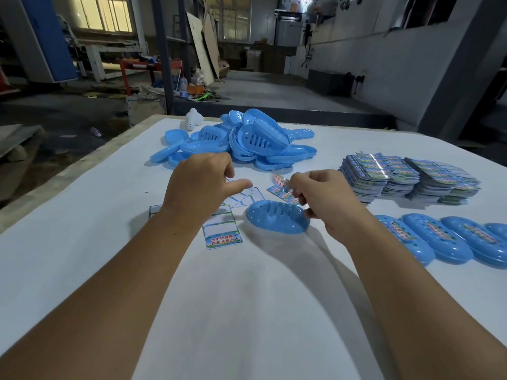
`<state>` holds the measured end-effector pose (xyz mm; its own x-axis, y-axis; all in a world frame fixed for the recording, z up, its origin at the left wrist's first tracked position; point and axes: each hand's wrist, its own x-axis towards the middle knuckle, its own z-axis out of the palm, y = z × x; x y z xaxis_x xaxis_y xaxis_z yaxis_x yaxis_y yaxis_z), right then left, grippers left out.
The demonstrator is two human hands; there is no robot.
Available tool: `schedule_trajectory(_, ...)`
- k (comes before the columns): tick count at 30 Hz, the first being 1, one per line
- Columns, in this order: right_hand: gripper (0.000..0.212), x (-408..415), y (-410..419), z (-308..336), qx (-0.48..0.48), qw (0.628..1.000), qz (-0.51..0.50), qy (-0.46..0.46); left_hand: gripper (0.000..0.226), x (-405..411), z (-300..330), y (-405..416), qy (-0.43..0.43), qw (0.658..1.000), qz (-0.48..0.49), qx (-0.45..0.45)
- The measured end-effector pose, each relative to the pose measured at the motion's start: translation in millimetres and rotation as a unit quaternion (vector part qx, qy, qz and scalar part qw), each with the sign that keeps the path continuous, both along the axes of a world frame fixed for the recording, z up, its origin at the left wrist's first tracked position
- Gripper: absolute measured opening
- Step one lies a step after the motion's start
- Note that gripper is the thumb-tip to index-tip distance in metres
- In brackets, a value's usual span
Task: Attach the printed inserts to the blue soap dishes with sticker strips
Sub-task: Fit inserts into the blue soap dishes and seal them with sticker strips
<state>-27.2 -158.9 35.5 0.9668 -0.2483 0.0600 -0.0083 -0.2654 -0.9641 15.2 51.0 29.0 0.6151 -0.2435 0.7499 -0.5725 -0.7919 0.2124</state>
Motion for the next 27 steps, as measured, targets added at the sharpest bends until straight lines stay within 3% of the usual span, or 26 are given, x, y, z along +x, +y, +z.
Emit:
schedule_trajectory(2, 0.021, 2.7, -1.0, -3.6, -0.05, 0.998, -0.011, -0.028, 0.037, 1.6, -3.6, -1.9, 0.046, 0.999, 0.015, -0.022)
schedule_trajectory(4, 0.022, 4.2, -2.5, -7.0, -0.126, 0.991, -0.013, -0.04, 0.03, 1.5, -6.7, -6.7, 0.089, 0.991, 0.009, -0.1)
schedule_trajectory(8, 0.027, 4.9, -4.0, -9.6, -0.151, 0.988, 0.001, -0.044, 0.037, -3.2, -11.5, -22.3, 0.23, 0.94, -0.032, -0.248)
schedule_trajectory(14, 0.028, 7.6, -3.8, -13.3, -0.141, 0.989, 0.01, -0.043, 0.015, -6.5, -17.5, -33.1, 0.305, 0.914, -0.081, -0.256)
schedule_trajectory(22, 0.024, 10.2, -5.8, -13.2, -0.085, 0.996, 0.005, -0.034, 0.029, -8.1, -15.5, -34.5, 0.319, 0.913, -0.082, -0.242)
schedule_trajectory(27, 0.023, 10.4, -5.4, -14.3, -0.093, 0.995, 0.002, -0.03, 0.018, -6.5, -16.9, -33.4, 0.316, 0.916, -0.079, -0.234)
